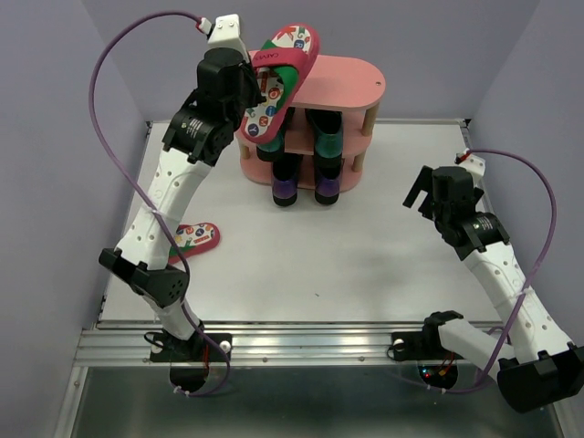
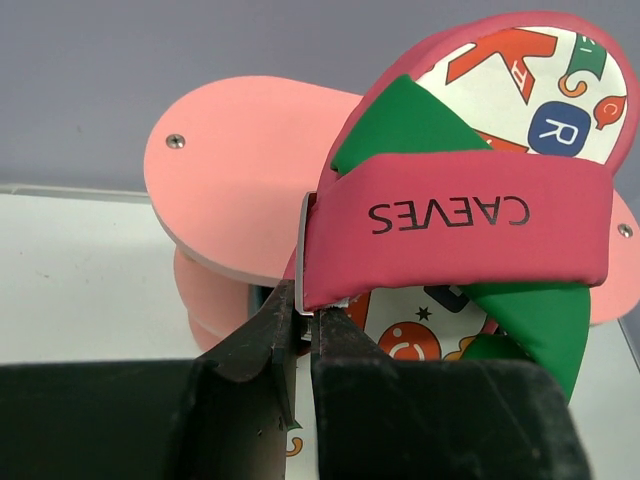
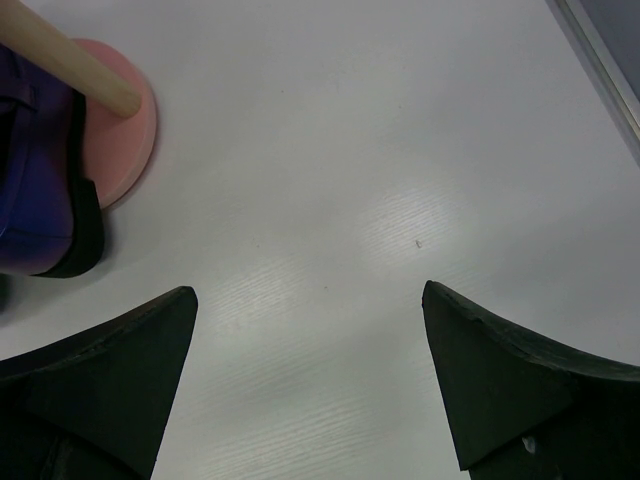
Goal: Place and organize the shoes onto the shoe shelf
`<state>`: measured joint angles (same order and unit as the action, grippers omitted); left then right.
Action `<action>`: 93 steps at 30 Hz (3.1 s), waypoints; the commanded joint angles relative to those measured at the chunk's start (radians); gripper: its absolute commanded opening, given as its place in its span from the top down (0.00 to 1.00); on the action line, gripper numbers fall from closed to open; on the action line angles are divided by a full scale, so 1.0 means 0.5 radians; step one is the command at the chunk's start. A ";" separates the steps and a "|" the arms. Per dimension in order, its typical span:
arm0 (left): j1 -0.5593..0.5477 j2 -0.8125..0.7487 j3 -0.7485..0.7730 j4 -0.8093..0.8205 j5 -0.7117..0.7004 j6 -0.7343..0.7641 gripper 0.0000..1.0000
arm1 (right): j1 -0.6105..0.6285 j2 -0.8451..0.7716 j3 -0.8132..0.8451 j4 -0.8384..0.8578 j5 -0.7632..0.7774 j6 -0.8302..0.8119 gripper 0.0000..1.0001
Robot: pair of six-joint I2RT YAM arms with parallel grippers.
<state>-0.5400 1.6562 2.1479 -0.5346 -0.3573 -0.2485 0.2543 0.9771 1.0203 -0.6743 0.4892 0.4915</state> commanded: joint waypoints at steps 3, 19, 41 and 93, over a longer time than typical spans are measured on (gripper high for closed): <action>0.095 0.050 0.297 0.318 0.079 -0.076 1.00 | -0.018 0.015 0.107 0.042 -0.015 0.029 0.00; 0.221 0.292 0.420 0.373 0.181 -0.282 1.00 | -0.018 0.028 0.104 0.042 -0.018 0.045 0.00; 0.276 0.345 0.407 0.296 0.208 -0.405 0.84 | -0.018 0.015 0.092 0.038 -0.024 0.063 0.00; 0.528 -0.631 -2.243 -0.327 -0.691 -1.423 0.31 | -0.018 0.083 0.076 0.137 -0.147 0.029 0.00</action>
<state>-0.3176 1.3277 1.0439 -0.7437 -0.6601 -0.8932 0.2543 1.0283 1.0279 -0.6609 0.4202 0.5159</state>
